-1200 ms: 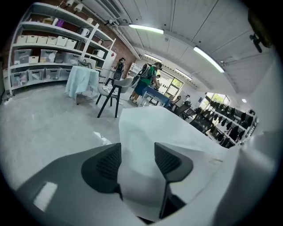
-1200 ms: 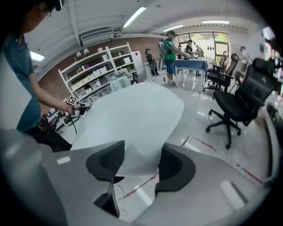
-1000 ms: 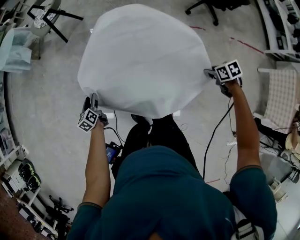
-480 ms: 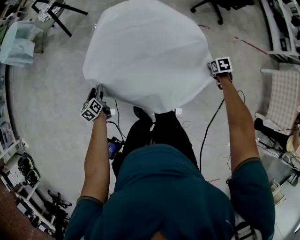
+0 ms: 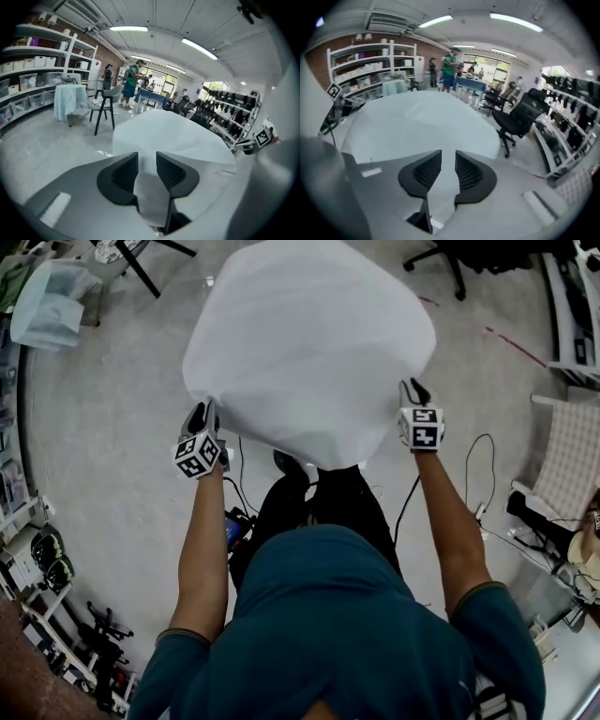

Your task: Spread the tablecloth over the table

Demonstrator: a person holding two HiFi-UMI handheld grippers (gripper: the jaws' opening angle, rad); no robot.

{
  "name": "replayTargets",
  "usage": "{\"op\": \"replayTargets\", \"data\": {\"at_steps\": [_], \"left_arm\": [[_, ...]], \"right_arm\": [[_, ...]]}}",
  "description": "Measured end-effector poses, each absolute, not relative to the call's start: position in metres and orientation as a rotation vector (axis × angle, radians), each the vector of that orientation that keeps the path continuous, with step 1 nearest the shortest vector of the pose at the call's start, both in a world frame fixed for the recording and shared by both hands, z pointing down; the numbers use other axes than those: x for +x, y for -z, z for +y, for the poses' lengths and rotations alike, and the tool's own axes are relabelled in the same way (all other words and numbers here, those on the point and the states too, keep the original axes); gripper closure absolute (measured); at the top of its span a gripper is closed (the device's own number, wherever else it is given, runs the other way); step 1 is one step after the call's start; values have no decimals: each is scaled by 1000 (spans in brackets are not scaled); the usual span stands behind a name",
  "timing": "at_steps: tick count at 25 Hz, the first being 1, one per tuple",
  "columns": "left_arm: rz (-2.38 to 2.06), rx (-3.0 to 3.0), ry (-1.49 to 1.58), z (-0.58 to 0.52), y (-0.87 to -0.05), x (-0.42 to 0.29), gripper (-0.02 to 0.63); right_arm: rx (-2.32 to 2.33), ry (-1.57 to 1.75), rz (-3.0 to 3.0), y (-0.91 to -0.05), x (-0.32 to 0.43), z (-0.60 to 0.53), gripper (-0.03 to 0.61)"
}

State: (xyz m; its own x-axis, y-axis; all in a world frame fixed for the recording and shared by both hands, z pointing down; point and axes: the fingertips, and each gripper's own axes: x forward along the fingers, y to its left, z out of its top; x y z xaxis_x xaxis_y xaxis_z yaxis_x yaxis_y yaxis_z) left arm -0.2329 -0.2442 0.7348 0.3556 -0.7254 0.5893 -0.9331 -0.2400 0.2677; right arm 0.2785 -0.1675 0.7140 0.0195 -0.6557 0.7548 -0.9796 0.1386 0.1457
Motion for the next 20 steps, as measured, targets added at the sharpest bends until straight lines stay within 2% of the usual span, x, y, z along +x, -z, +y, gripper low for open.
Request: {"op": "replayTargets", "data": {"at_steps": [3,5,7,10,16,20], "left_arm": [[-1318,2073,-495,-245,-747,-206,495],[-1299,2037,-481,-246,-754,-201,465],[-1315,1999,-465,-248,-758,-204,493],[-1306,1991,-492,-248,-760,-206,514],[-1214,1980,-595,-248,-762,-206,537],[-1219,2047,-534,-252,-739,-205,549]], "right_arm": [[1410,-541,-1825,-732,204,-173,479],[1369,-571,-1831,-748,183,-176,479],[1380,-627,-1833,-759,174,-179,489],[1393,-649,-1840,-762,170,-177,549],[1332,-729,-1792,-764,171,-177,551],[1338,-730,-1810,-745,162,-186,549]]}}
